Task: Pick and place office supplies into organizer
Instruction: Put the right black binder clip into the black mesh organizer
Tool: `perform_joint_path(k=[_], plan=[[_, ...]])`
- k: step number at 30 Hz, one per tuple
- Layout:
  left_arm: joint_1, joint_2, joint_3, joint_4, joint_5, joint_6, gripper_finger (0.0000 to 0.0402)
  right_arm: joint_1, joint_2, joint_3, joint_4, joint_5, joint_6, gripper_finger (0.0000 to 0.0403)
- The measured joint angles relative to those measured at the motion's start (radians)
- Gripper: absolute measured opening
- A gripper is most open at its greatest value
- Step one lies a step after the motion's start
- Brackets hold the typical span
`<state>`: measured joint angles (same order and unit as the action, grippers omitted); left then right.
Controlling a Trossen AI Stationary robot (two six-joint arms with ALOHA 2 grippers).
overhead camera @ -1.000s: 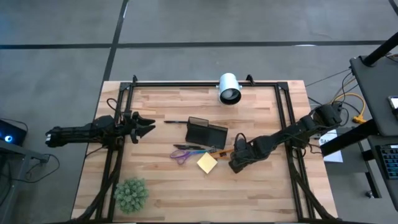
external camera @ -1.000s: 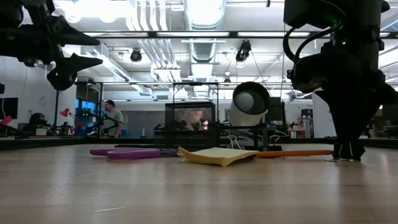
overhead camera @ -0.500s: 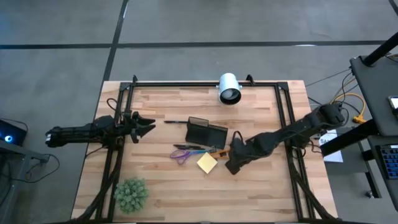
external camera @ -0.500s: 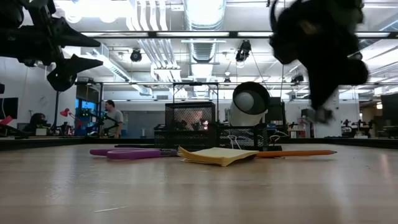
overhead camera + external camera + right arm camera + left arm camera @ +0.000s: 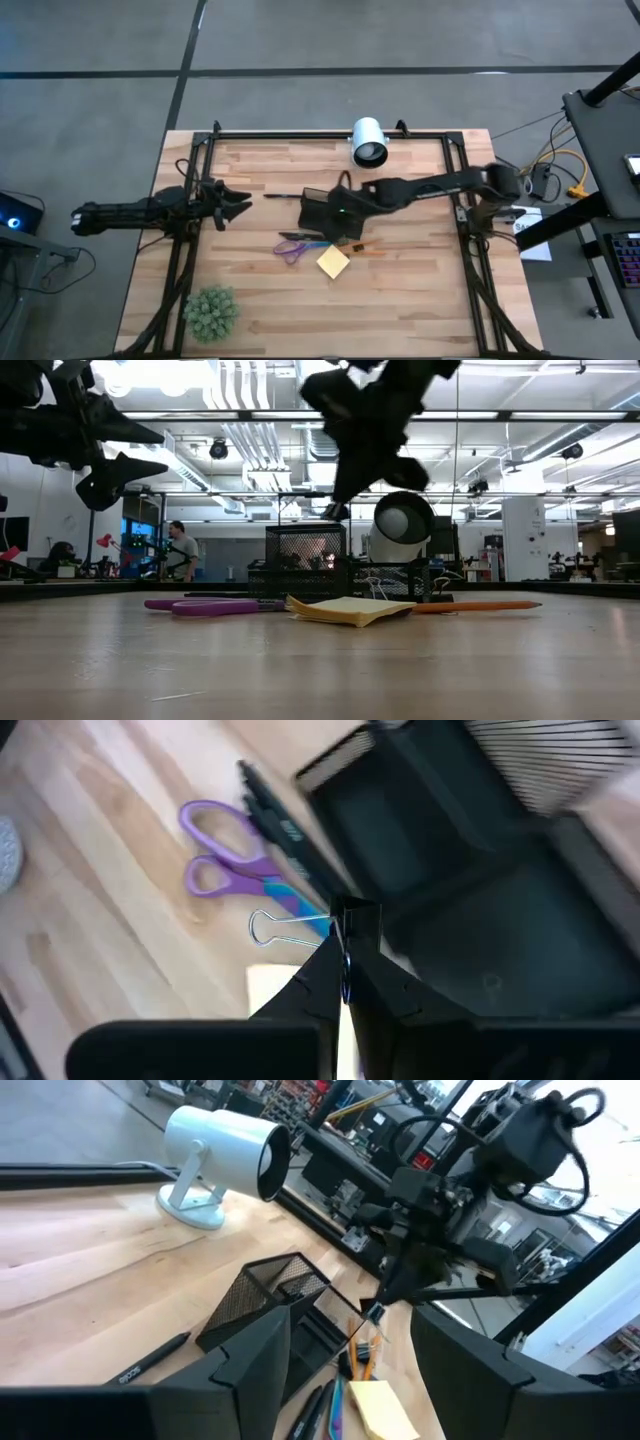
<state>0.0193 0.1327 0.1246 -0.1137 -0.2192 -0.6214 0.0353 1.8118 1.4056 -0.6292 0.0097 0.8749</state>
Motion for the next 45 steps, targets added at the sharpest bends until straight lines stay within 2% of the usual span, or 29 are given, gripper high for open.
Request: perform_joint_path(k=[5, 11, 19, 23, 30, 36, 39, 45], plan=[[0.0, 0.029, 0.0, -0.001, 0.0, 0.0, 0.0195, 0.001, 0.103, 0.095, -0.003, 0.001, 0.092, 0.0008], [0.0, 0.059, -0.001, -0.003, 0.0, 0.0, 0.0195, 0.0, 0.189, 0.184, 0.003, 0.135, 0.291, 0.0009], [0.0, 0.083, -0.002, 0.0, -0.001, 0.0, 0.0195, 0.002, 0.282, 0.266, -0.018, 0.155, 0.436, 0.0009], [0.0, 0.088, -0.002, -0.002, -0.001, 0.0, 0.0195, 0.004, 0.321, 0.282, -0.027, 0.243, 0.549, 0.0009], [0.0, 0.087, -0.002, 0.001, 0.002, 0.0, 0.0195, 0.01, 0.332, 0.315, -0.185, 0.317, 0.649, 0.0009], [0.0, 0.088, -0.002, 0.0, 0.004, 0.009, 0.0195, 0.015, 0.332, 0.309, -0.205, 0.26, 0.644, 0.0009], [0.0, 0.087, -0.003, 0.001, 0.004, 0.009, 0.0195, 0.027, 0.333, 0.301, -0.211, 0.275, 0.643, 0.0016], [0.0, 0.086, -0.004, -0.001, 0.005, 0.009, 0.0195, 0.048, 0.333, 0.299, -0.259, 0.31, 0.596, 0.0073]])
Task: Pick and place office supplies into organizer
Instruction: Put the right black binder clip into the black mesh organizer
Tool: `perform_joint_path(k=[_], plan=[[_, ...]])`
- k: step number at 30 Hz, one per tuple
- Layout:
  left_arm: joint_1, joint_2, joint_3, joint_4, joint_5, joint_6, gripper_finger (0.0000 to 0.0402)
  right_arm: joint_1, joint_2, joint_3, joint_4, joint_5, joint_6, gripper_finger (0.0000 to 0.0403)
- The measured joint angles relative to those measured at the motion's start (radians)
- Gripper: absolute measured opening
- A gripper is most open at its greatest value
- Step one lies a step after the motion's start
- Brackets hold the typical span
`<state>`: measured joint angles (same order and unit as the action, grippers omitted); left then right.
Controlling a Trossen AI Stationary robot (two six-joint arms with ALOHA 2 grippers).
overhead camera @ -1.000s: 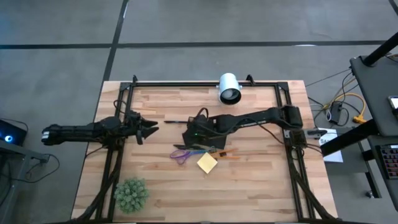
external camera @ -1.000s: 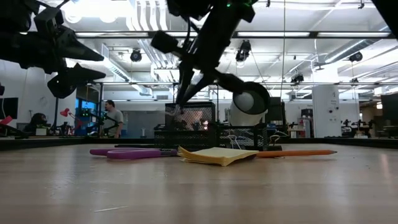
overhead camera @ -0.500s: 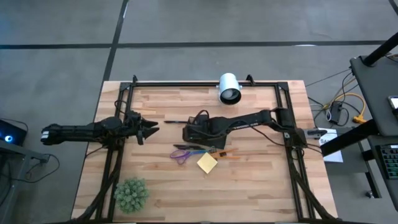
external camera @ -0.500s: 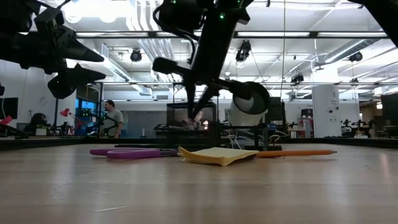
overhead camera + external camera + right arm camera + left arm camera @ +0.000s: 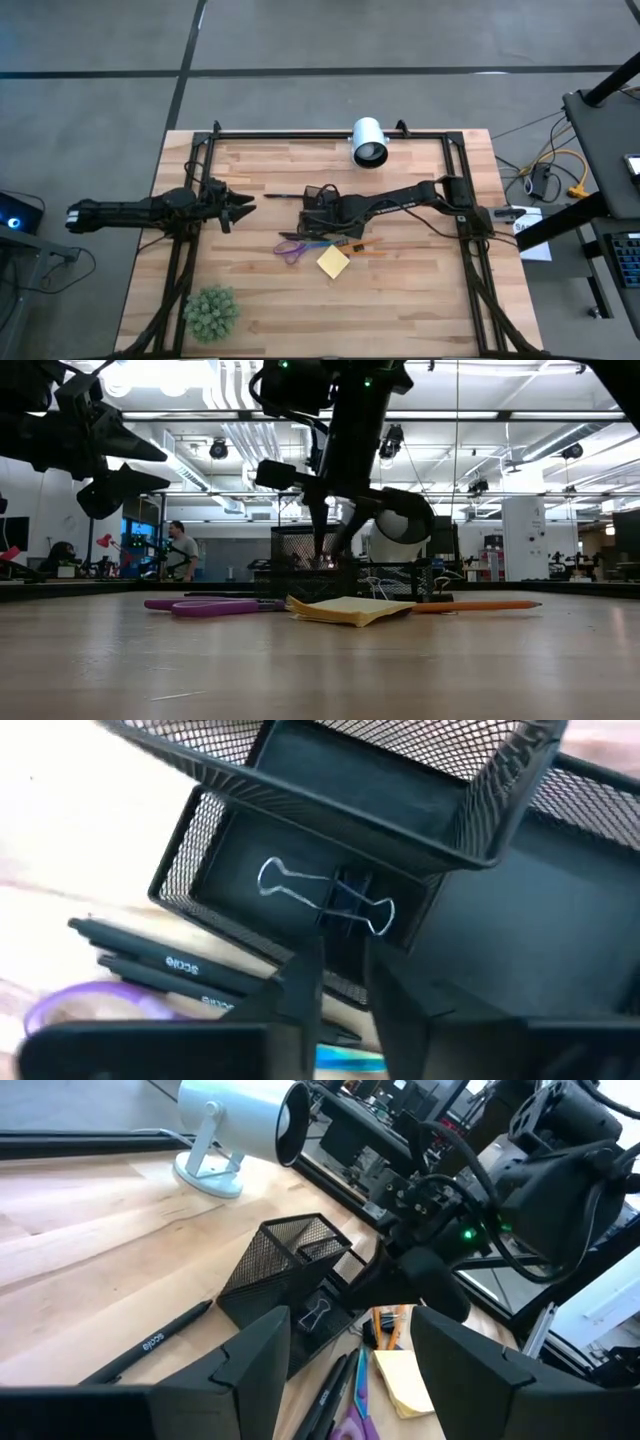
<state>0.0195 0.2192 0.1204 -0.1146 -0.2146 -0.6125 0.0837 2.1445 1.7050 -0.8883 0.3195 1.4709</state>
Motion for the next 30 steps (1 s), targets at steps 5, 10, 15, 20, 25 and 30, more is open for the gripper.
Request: perform_joint_path(k=[5, 10, 15, 20, 25, 30], plan=[[0.0, 0.001, 0.0, 0.001, 0.0, 0.0, 0.0195, 0.056, -0.03, 0.0, -0.017, 0.018, -0.251, 0.013], [0.0, 0.0, 0.0, 0.001, 0.001, 0.0, 0.0195, 0.145, -0.078, -0.002, -0.156, 0.011, -0.65, 0.0163], [0.0, 0.001, -0.001, 0.001, 0.001, 0.0, 0.0195, 0.221, -0.109, -0.026, -0.211, -0.136, -0.975, 0.0167], [0.0, 0.001, -0.002, 0.001, 0.001, 0.0, 0.0195, 0.285, -0.105, -0.083, -0.231, -0.134, -1.113, 0.0158], [0.0, 0.0, -0.007, 0.002, 0.001, 0.0, 0.0195, 0.303, -0.105, -0.144, -0.23, -0.04, -1.069, 0.0148], [0.0, 0.003, -0.011, 0.001, 0.001, 0.0, 0.0195, 0.288, -0.105, -0.165, -0.222, -0.029, -1.07, 0.0141]])
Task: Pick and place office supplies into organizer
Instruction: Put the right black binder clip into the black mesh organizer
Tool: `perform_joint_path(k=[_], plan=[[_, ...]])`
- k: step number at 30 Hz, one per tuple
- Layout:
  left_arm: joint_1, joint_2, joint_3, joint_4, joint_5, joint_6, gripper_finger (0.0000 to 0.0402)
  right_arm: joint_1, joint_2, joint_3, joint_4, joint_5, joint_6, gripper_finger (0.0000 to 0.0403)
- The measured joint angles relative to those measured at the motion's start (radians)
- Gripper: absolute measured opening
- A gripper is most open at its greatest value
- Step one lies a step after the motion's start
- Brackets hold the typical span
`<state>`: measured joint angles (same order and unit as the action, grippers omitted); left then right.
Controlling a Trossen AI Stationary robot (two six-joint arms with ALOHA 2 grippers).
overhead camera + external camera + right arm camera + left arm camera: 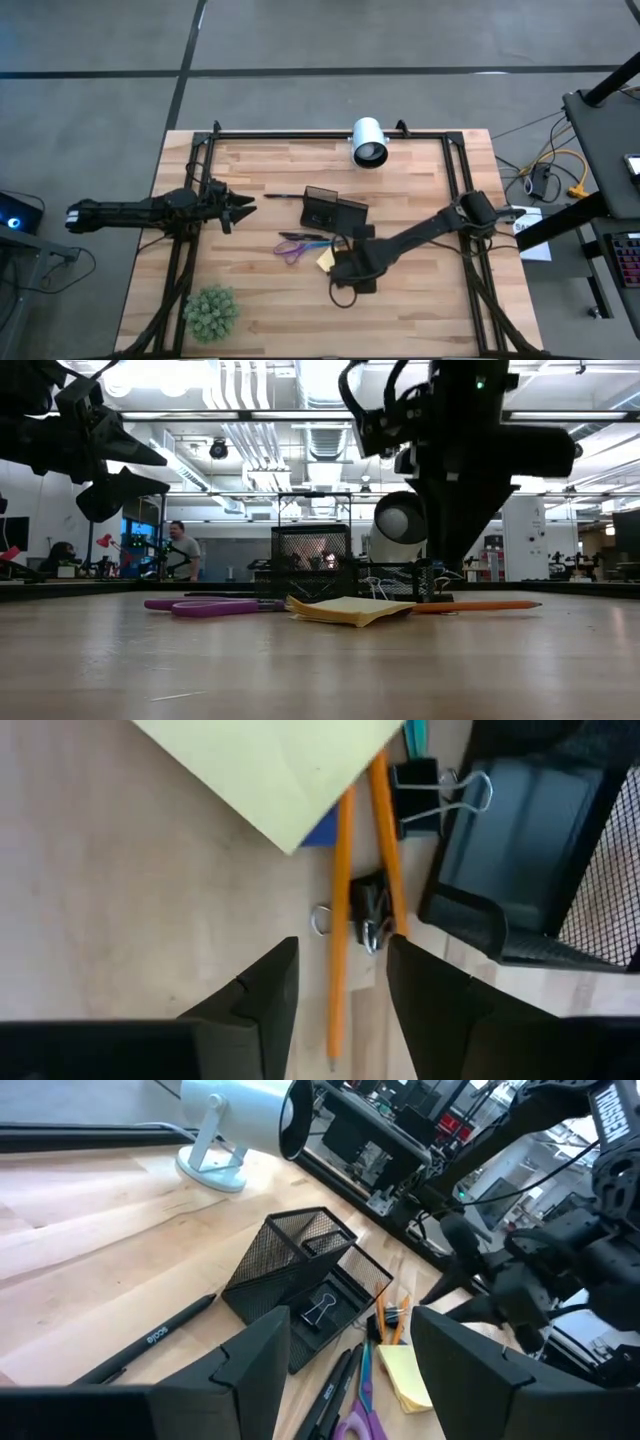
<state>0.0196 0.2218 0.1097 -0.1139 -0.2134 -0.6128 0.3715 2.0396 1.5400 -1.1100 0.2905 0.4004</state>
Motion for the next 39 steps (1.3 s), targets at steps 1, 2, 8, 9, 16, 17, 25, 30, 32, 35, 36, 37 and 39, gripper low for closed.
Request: perform_joint_path(k=[1, 2, 8, 9, 16, 17, 25, 30, 32, 35, 36, 37, 39], plan=[[0.0, 0.0, 0.0, 0.0, 0.0, 0.0, 0.0195, -0.003, 0.0, -0.007, 0.002, 0.0, 0.0, 0.0139], [0.0, 0.0, 0.0, 0.0, 0.0, 0.0, 0.0195, -0.006, 0.0, -0.015, 0.003, -0.004, 0.0, 0.0138], [0.0, -0.002, 0.0, 0.0, 0.0, 0.0, 0.0195, -0.01, 0.0, -0.077, 0.074, -0.058, 0.0, 0.0136], [0.0, -0.002, 0.0, 0.0, 0.0, 0.0, 0.0195, -0.01, 0.0, -0.078, 0.077, -0.054, 0.0, 0.0136], [0.0, -0.002, 0.0, 0.0, 0.0, 0.0, 0.0195, -0.029, 0.0, -0.039, 0.034, -0.027, 0.0, 0.0136], [0.0, -0.002, 0.0, -0.001, 0.0, 0.0, 0.0195, -0.029, 0.0, -0.028, 0.027, -0.025, 0.0, 0.0136], [0.0, -0.002, 0.0, 0.0, 0.0, 0.0, 0.0195, -0.029, -0.002, -0.017, 0.016, -0.026, -0.008, 0.0136], [0.0, -0.001, 0.0, 0.0, 0.0, 0.0, 0.0195, -0.051, 0.007, -0.038, 0.026, -0.038, 0.004, 0.0134], [0.0, -0.002, 0.0, 0.0, 0.0, 0.0, 0.0195, -0.062, 0.007, -0.047, 0.031, -0.037, 0.025, 0.0132], [0.0, -0.002, 0.0, 0.0, 0.0, 0.0, 0.0195, -0.077, 0.007, -0.064, 0.038, -0.037, 0.069, 0.0132], [0.0, -0.002, 0.0, 0.0, 0.0, 0.0, 0.0195, -0.079, 0.007, -0.068, 0.046, -0.039, 0.076, 0.0132], [0.0, -0.002, 0.0, 0.0, 0.0, 0.0, 0.0195, -0.082, 0.007, -0.071, 0.051, -0.042, 0.082, 0.0132], [0.0, -0.002, 0.0, 0.0, 0.0, 0.0, 0.0195, -0.083, 0.007, -0.076, 0.055, -0.057, 0.089, 0.0132]])
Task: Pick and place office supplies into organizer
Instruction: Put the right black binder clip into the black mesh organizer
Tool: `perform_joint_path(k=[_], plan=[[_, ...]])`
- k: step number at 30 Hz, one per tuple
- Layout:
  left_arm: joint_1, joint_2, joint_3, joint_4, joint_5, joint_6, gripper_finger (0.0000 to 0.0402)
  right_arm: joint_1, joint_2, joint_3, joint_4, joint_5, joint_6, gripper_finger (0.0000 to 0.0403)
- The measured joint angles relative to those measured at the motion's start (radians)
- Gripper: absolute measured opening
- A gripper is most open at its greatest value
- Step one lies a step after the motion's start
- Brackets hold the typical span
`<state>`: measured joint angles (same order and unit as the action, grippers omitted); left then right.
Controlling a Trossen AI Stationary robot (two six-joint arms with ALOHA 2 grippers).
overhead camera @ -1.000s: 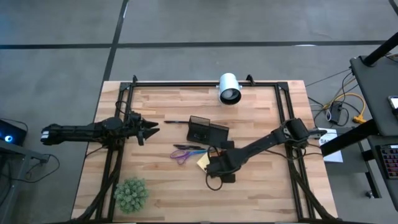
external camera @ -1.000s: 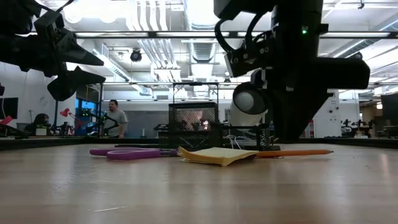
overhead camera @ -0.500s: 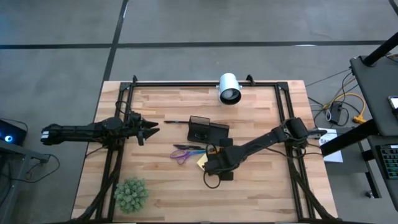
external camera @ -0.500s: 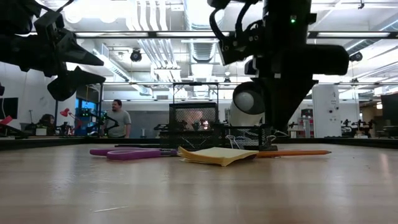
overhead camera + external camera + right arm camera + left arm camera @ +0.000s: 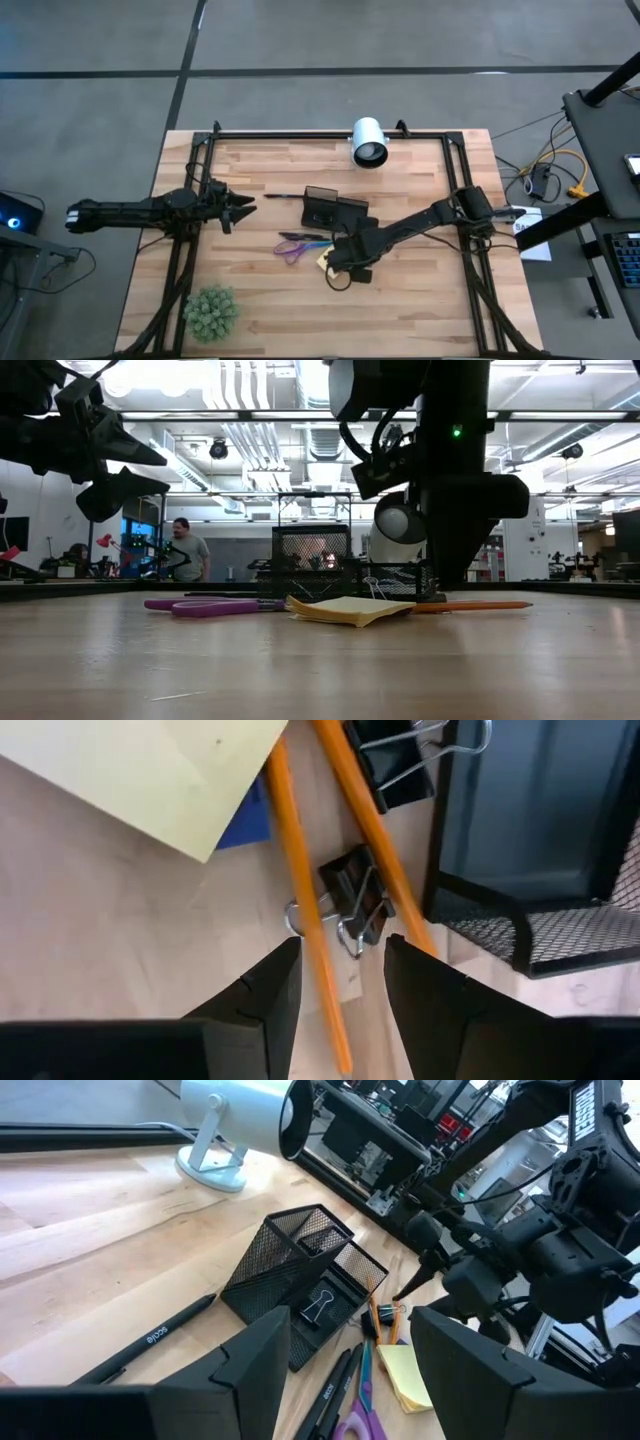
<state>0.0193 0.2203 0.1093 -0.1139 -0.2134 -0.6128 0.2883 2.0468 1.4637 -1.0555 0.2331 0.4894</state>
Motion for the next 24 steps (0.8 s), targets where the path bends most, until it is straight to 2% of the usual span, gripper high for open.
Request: perform_joint_path(k=[8, 15, 24], plan=[[0.0, 0.0, 0.0, 0.0, 0.0, 0.0, 0.0195, 0.0, 0.003, -0.026, 0.082, 0.002, -0.031, 0.0116], [0.0, 0.0, 0.0, 0.0, 0.0, 0.0, 0.0195, -0.001, 0.018, -0.034, 0.079, 0.002, -0.139, 0.0087], [0.0, 0.0, 0.0, 0.0, 0.0, 0.0, 0.0195, -0.001, -0.002, -0.028, 0.048, -0.003, -0.153, 0.0047]])
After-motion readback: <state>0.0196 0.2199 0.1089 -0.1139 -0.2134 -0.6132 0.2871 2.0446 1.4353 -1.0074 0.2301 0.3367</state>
